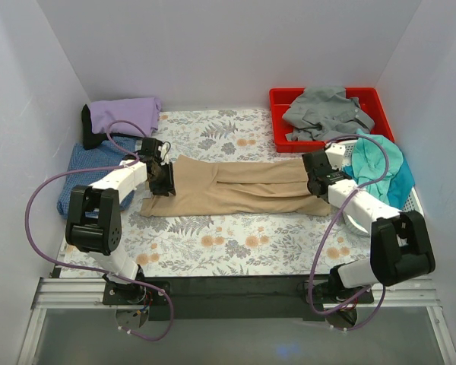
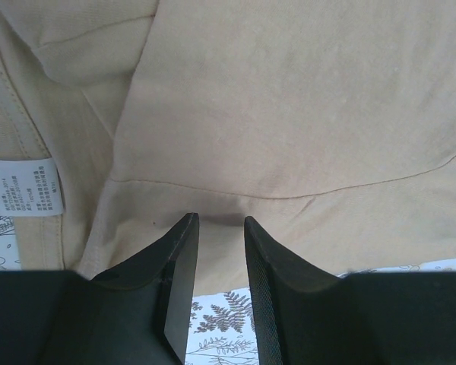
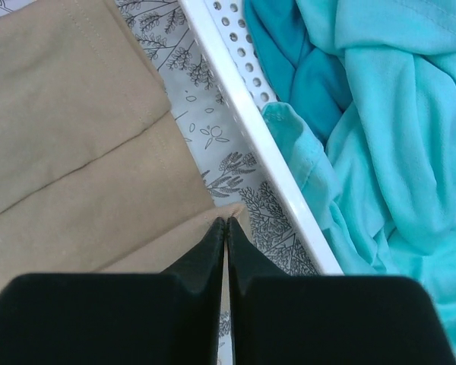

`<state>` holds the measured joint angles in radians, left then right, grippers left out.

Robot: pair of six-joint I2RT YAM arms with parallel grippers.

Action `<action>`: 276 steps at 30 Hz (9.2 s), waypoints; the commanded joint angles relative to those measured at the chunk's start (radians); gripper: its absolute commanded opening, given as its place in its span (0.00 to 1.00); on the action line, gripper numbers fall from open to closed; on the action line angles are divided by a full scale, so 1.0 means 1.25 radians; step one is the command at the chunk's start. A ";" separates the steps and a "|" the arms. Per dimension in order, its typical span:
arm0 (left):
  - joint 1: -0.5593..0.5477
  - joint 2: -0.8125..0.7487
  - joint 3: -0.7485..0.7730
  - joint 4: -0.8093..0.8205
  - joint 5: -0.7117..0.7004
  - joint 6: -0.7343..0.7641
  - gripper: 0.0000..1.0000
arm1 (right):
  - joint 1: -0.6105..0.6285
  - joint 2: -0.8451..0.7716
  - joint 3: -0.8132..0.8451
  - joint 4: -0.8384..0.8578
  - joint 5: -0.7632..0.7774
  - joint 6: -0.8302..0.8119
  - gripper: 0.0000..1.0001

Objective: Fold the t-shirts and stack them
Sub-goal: Fold the tshirt

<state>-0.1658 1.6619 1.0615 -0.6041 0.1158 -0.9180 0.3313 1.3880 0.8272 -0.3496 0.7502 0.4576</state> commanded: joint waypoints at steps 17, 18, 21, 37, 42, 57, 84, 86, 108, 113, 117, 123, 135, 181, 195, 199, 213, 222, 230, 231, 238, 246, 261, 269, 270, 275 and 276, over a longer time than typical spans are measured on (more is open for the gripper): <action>0.001 -0.069 -0.009 0.003 0.000 0.014 0.29 | -0.022 0.033 0.084 0.114 -0.360 -0.134 0.62; 0.001 -0.074 -0.011 0.009 0.071 0.014 0.29 | -0.022 0.044 0.087 0.104 -0.371 -0.124 0.62; 0.000 -0.080 -0.013 0.040 0.197 -0.007 0.29 | -0.021 0.073 0.077 0.108 -0.372 -0.122 0.61; -0.011 -0.025 -0.069 0.102 0.035 -0.155 0.29 | -0.022 0.275 0.164 0.052 -0.376 -0.171 0.61; 0.006 0.031 -0.009 0.047 -0.068 -0.125 0.29 | -0.022 0.265 0.087 0.013 -0.422 -0.134 0.61; 0.061 0.208 0.262 0.016 -0.067 -0.036 0.28 | 0.171 0.058 -0.156 -0.079 -0.630 -0.036 0.62; -0.045 0.678 0.936 -0.140 0.045 0.023 0.29 | 0.472 0.101 -0.073 -0.169 -0.702 -0.004 0.62; -0.062 0.731 1.024 -0.154 0.063 0.040 0.30 | 0.502 0.118 -0.056 -0.167 -0.703 0.000 0.62; -0.184 0.528 0.919 0.119 0.110 0.086 0.38 | 0.573 0.148 0.219 -0.228 -0.543 -0.117 0.66; -0.184 0.289 0.731 0.099 -0.020 0.072 0.38 | 0.571 0.085 0.230 -0.248 -0.471 -0.149 0.68; -0.179 0.173 0.484 0.103 -0.139 0.045 0.37 | 0.561 0.075 0.210 -0.244 -0.426 -0.167 0.70; -0.147 0.157 0.297 0.122 -0.038 -0.052 0.35 | 0.536 0.106 0.157 -0.203 -0.450 -0.184 0.70; -0.134 0.366 0.383 0.131 0.049 -0.061 0.33 | 0.531 0.134 0.065 -0.146 -0.555 -0.156 0.70; -0.174 -0.350 -0.100 0.084 0.149 -0.302 0.34 | 0.270 -0.137 0.033 -0.194 -0.695 -0.226 0.75; -0.329 -0.694 -0.367 -0.158 0.125 -0.566 0.31 | 0.285 -0.371 -0.251 -0.179 -0.945 -0.061 0.76; -0.358 -0.770 -0.434 -0.220 0.127 -0.615 0.31 | 0.288 -0.441 -0.305 -0.169 -0.968 -0.027 0.77; -0.395 -0.764 -0.505 -0.218 0.128 -0.678 0.32 | 0.319 -0.373 -0.330 -0.097 -0.875 0.020 0.78; -0.492 -0.690 -0.587 -0.078 0.085 -0.768 0.32 | 0.319 -0.281 -0.339 0.019 -0.913 0.019 0.78; -0.575 -0.588 -0.604 -0.013 0.067 -0.808 0.33 | 0.323 -0.231 -0.345 0.056 -0.940 0.003 0.78; -0.583 -0.581 -0.603 -0.003 0.064 -0.811 0.33 | 0.324 -0.233 -0.350 0.061 -0.949 0.008 0.78; -0.637 -0.514 -0.594 0.041 0.073 -0.814 0.32 | 0.362 -0.228 -0.377 0.078 -0.967 0.049 0.73; -0.658 -0.469 -0.587 0.110 0.093 -0.791 0.00 | 0.390 -0.218 -0.389 0.091 -0.951 0.073 0.51; -0.661 -0.586 -0.430 -0.144 -0.024 -0.796 0.00 | 0.398 -0.319 -0.340 0.065 -0.971 0.043 0.01; -0.661 -0.566 -0.342 -0.192 -0.069 -0.784 0.00 | 0.398 -0.323 -0.242 0.012 -0.912 -0.010 0.01; -0.661 -0.563 -0.328 -0.217 -0.081 -0.784 0.00 | 0.398 -0.318 -0.231 0.010 -0.906 -0.017 0.01; -0.659 -0.521 -0.228 -0.281 -0.203 -0.771 0.00 | 0.395 -0.247 -0.131 -0.005 -0.856 -0.084 0.01; -0.654 -0.511 -0.217 -0.282 -0.212 -0.766 0.00 | 0.394 -0.231 -0.115 -0.006 -0.848 -0.092 0.01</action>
<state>-0.9874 1.0023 0.7223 -0.8982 -0.0315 -1.8919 0.8204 1.0576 0.5999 -0.3473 -0.3622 0.4137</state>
